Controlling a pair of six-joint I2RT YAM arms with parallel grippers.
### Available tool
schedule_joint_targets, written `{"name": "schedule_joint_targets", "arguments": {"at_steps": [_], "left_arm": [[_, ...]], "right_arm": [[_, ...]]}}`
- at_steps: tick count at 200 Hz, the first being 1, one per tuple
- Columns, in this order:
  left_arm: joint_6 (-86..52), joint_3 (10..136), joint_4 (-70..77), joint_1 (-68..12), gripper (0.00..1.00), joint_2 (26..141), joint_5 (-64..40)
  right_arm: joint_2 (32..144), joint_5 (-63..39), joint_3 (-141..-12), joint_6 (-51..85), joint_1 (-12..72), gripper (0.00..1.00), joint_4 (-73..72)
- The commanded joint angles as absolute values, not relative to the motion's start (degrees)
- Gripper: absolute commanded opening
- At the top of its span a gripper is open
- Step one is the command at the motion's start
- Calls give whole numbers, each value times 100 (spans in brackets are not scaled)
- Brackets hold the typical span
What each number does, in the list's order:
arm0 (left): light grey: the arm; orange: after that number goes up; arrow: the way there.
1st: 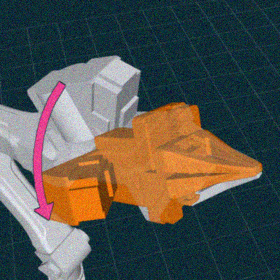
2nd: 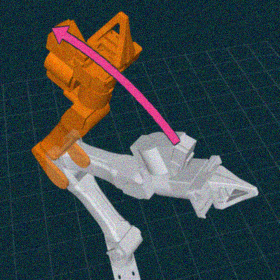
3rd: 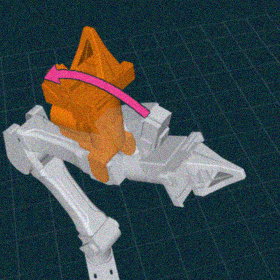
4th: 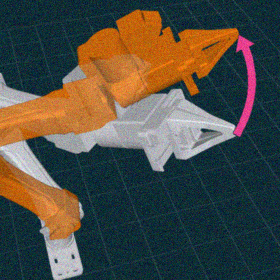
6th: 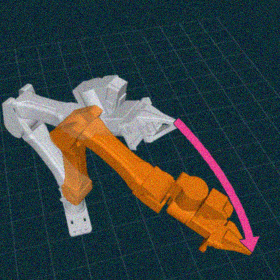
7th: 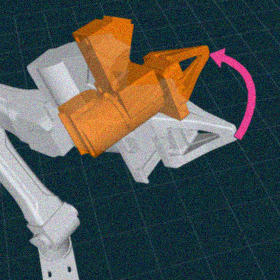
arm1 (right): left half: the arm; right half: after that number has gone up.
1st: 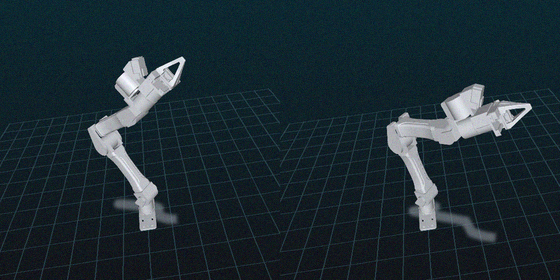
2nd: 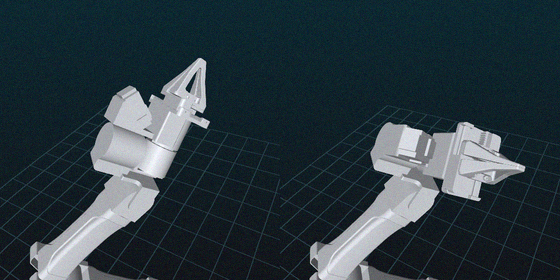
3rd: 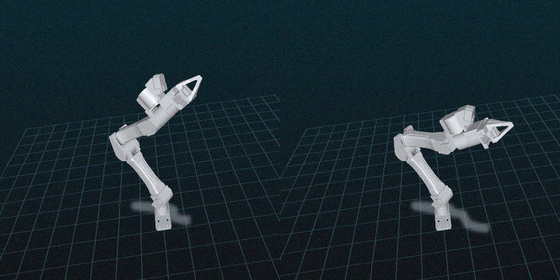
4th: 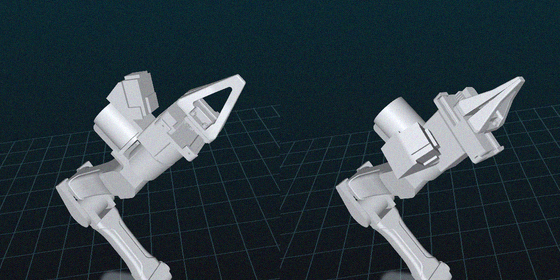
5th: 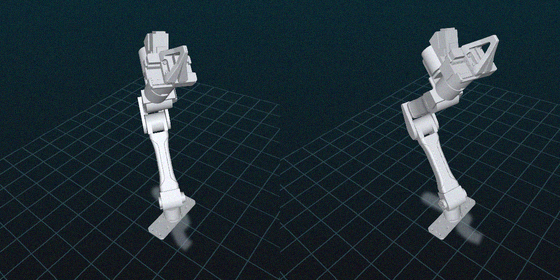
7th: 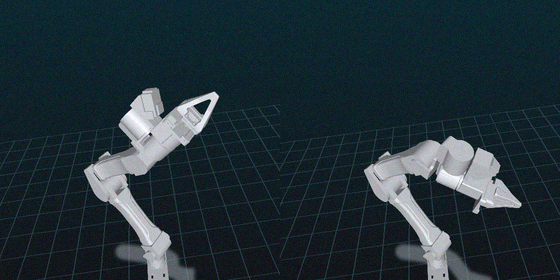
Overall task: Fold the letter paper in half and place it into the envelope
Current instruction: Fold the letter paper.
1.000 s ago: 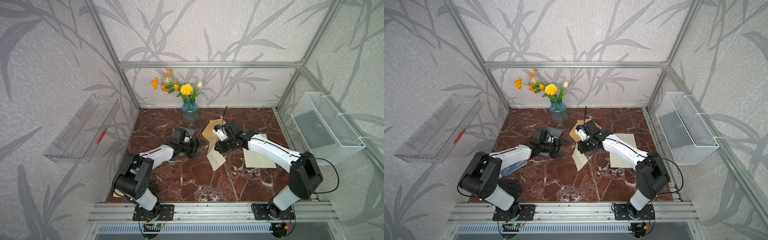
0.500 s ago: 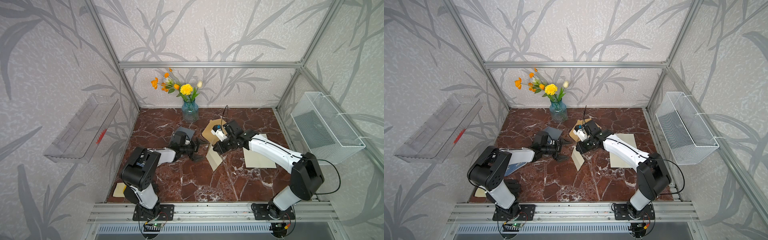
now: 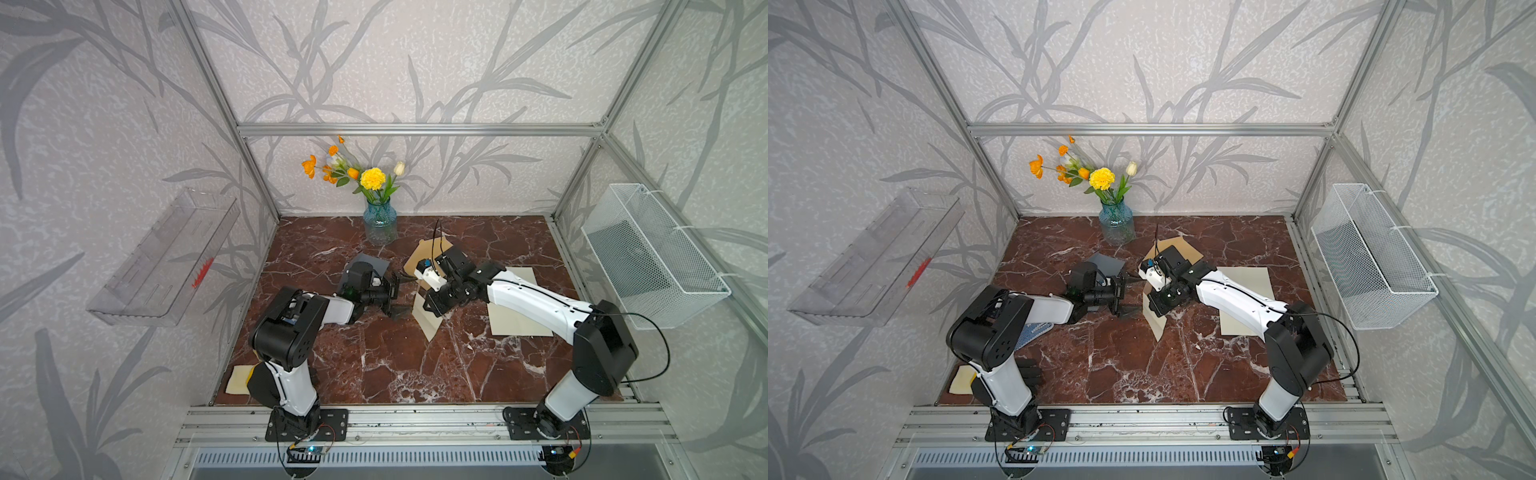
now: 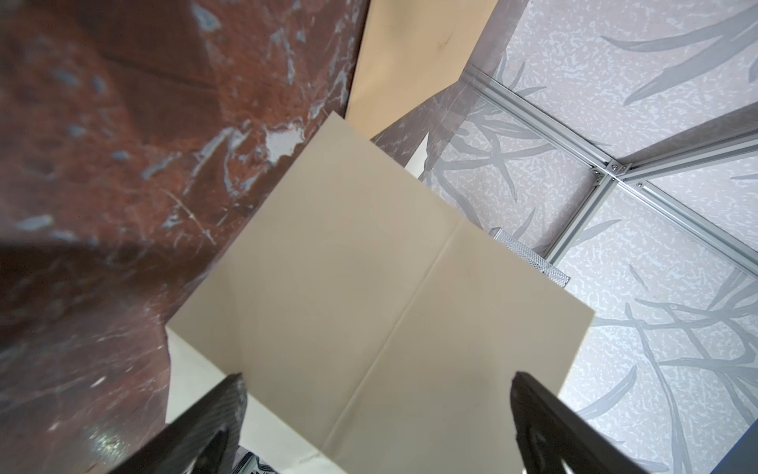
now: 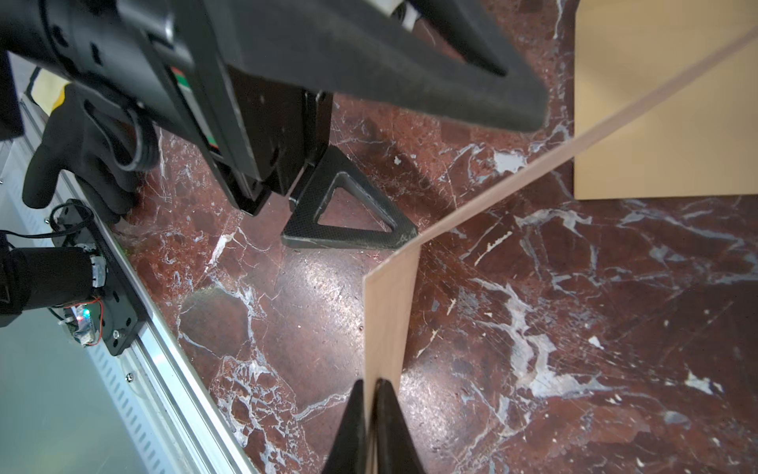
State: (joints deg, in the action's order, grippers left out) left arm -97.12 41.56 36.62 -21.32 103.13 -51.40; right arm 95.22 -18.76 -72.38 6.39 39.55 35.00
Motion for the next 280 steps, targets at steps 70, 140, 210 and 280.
{"name": "schedule_joint_targets", "arguments": {"at_steps": [70,140,210,280], "left_arm": [[-10862,3858,5096,-2180,100,10627,-5479],[-11319,3902,5662,-2354,100,10775,-5357],[-11720,3857,6283,-2443,92,10899,-5188],[-11815,3866,6457,-2461,46,10939,-5124]], "right_arm": [[9369,-1251,-7400,258,4087,0,3592],[9263,-841,-7605,-3,4338,0,3407],[9312,-382,-7721,-263,4507,0,3357],[9393,0,-7795,-392,4501,0,3401]]}}
